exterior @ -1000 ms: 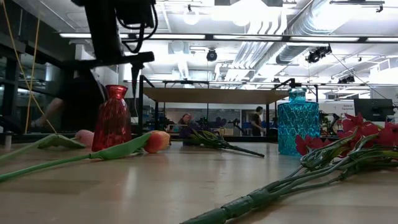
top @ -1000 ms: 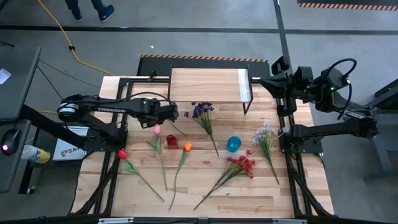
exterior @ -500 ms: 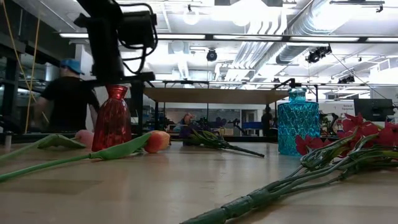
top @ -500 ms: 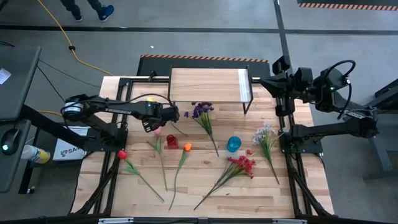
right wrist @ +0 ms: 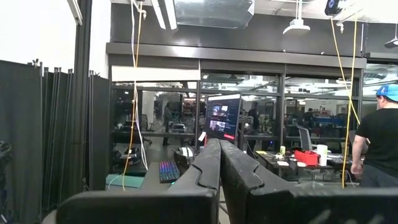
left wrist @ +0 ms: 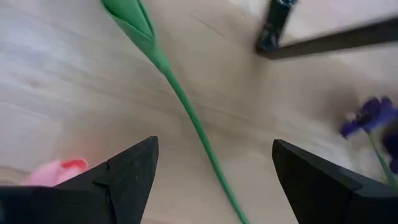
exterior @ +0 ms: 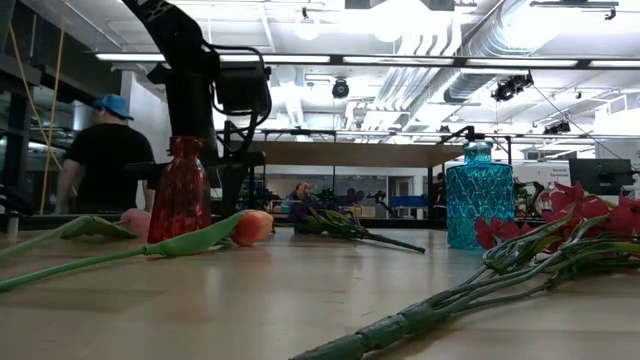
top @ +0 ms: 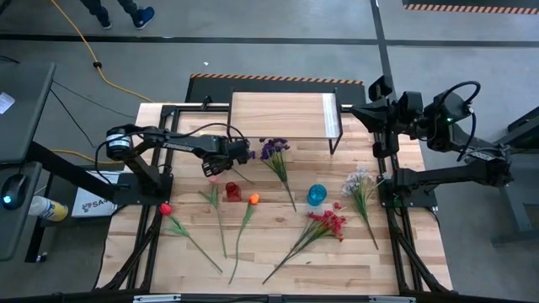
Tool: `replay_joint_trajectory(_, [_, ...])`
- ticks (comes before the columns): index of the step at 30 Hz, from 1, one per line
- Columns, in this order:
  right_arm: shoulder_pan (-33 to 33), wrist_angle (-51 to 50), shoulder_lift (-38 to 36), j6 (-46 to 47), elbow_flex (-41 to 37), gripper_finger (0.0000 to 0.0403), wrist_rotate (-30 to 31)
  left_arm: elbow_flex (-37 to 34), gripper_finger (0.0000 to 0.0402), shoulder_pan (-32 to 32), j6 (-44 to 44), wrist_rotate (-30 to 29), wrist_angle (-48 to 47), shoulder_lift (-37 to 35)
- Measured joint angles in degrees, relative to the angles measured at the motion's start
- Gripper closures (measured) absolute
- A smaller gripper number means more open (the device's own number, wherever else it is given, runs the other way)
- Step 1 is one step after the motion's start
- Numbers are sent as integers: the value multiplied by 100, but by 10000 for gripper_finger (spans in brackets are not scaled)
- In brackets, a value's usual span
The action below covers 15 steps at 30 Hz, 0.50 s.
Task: Pick and place flowers into a vace then onto a shelf
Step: Put the yellow flower into the red vase
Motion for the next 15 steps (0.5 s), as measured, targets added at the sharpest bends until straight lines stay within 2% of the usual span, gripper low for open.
replay_joint_trajectory(7, [2,2,3,-14,0,402,0,0,55,35,-74,-290,2,15])
replay_joint_trajectory(15, [1,-2,4,-16,0,402,0,35,55,157,-72,-142,11,396])
